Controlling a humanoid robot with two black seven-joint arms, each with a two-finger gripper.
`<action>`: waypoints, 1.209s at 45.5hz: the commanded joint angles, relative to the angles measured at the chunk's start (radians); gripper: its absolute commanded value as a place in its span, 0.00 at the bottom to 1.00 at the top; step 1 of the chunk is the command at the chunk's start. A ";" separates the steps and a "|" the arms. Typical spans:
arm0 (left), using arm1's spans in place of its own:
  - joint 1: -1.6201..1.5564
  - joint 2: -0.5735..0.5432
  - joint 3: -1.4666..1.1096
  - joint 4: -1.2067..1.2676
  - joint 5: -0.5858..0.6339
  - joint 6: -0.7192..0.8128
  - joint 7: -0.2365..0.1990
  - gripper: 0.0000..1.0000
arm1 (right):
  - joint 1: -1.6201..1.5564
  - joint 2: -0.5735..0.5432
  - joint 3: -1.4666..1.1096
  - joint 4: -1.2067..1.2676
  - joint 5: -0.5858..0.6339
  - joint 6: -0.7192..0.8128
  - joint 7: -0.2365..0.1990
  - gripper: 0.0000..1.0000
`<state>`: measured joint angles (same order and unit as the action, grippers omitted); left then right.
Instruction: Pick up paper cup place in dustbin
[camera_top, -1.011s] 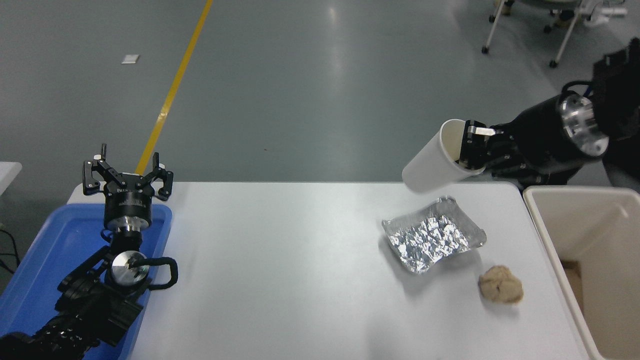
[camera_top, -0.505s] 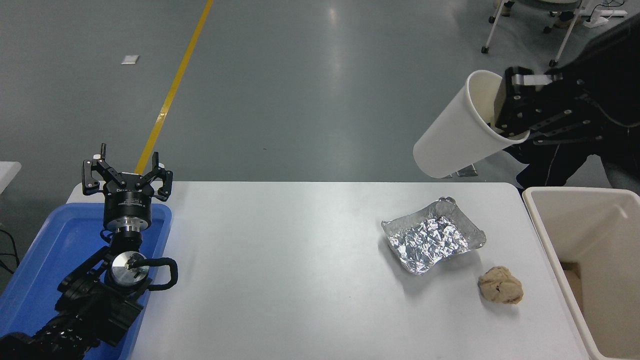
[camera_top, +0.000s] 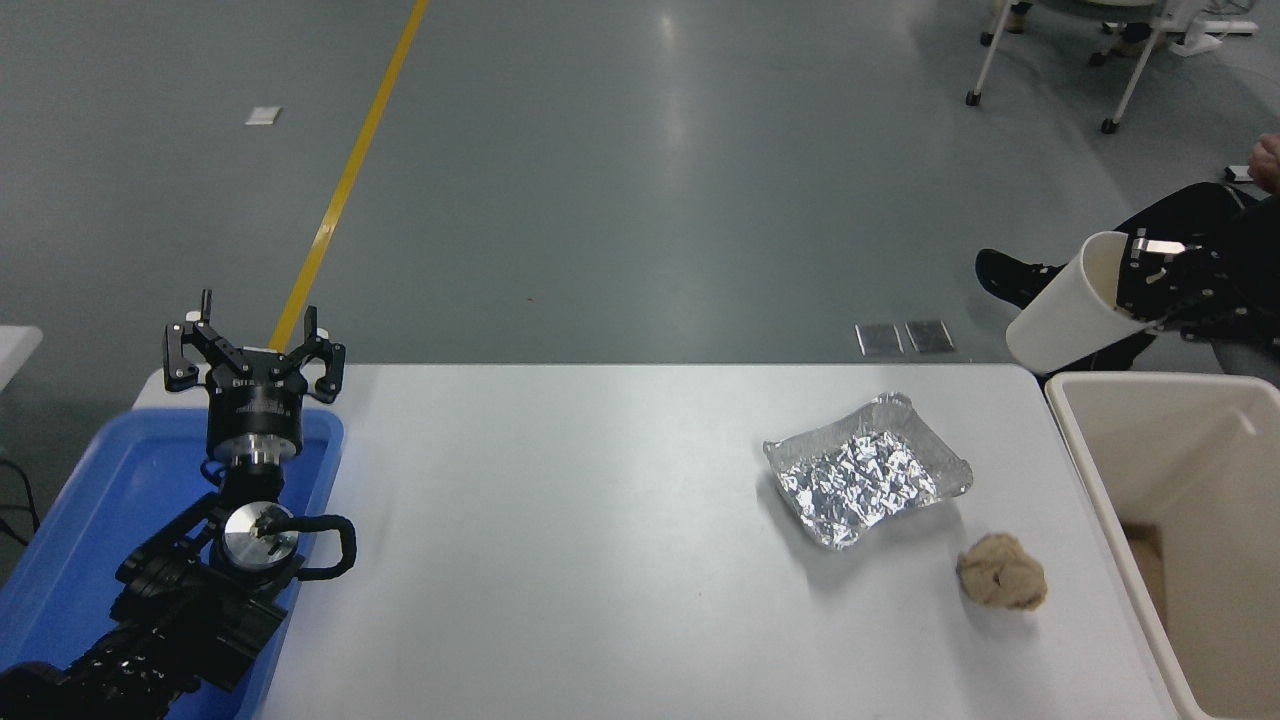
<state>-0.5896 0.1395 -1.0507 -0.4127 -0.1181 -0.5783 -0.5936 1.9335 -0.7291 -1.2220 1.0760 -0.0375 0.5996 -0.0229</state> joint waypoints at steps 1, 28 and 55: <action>0.001 0.000 0.000 0.000 0.000 0.000 0.000 0.99 | -0.519 -0.046 0.229 -0.459 -0.004 -0.023 0.000 0.00; 0.001 0.000 0.000 0.000 0.000 0.000 0.000 0.99 | -1.298 0.257 0.676 -1.068 0.014 -0.435 -0.022 0.00; 0.001 0.000 0.000 0.000 0.000 0.000 0.000 0.99 | -1.364 0.359 0.705 -1.064 0.065 -0.612 -0.071 1.00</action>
<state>-0.5890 0.1396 -1.0508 -0.4120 -0.1194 -0.5783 -0.5940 0.5794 -0.3893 -0.5263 0.0183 0.0113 0.0185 -0.0883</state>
